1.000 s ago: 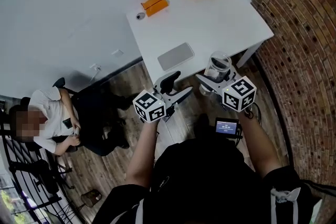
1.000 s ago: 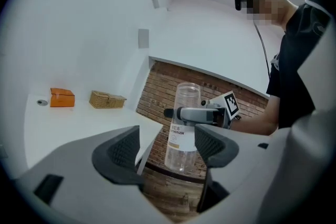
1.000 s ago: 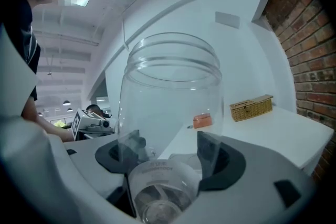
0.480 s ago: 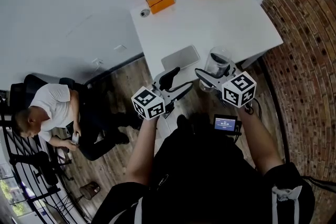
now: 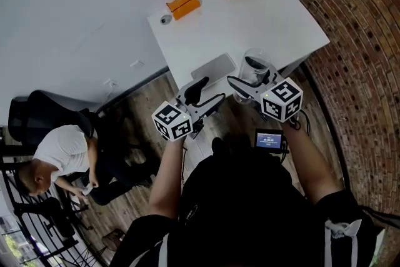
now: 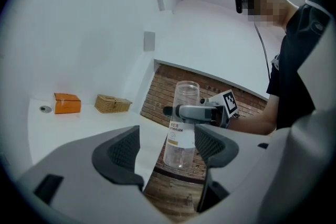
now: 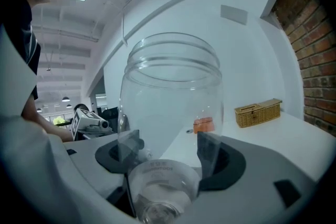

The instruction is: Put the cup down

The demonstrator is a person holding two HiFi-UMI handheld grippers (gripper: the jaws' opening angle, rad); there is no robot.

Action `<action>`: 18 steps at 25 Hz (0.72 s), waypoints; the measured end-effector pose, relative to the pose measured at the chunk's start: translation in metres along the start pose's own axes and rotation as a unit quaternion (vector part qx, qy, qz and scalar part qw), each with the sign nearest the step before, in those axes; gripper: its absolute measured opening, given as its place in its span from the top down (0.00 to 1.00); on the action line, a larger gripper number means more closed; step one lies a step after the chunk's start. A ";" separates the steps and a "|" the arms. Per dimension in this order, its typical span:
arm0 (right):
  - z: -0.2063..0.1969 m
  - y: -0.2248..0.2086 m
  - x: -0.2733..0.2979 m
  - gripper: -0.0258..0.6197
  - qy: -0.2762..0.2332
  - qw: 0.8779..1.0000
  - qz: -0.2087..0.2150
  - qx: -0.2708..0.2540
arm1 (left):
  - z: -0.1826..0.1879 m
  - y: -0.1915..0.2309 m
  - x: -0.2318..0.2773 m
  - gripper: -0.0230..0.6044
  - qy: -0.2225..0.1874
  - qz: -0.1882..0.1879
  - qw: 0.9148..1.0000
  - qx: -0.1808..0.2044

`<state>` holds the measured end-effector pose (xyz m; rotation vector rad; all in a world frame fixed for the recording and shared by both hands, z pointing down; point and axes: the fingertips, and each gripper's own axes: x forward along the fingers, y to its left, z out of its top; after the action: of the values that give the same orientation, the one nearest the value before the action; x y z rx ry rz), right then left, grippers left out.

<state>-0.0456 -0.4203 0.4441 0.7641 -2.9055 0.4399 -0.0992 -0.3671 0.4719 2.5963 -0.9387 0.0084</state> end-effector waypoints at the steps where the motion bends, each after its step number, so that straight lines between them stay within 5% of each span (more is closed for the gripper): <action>1: 0.001 0.001 0.000 0.40 -0.001 1.000 -0.001 -0.001 | 0.000 -0.001 0.000 0.43 -0.001 -0.003 1.000 0.000; 18: -0.011 0.011 0.013 0.40 0.030 0.999 0.016 -0.019 | 0.001 0.001 -0.019 0.43 -0.010 0.006 1.000 -0.008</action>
<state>-0.0619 -0.4137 0.4544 0.6893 -2.8649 0.4035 -0.1151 -0.3564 0.4692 2.5799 -0.9582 -0.0224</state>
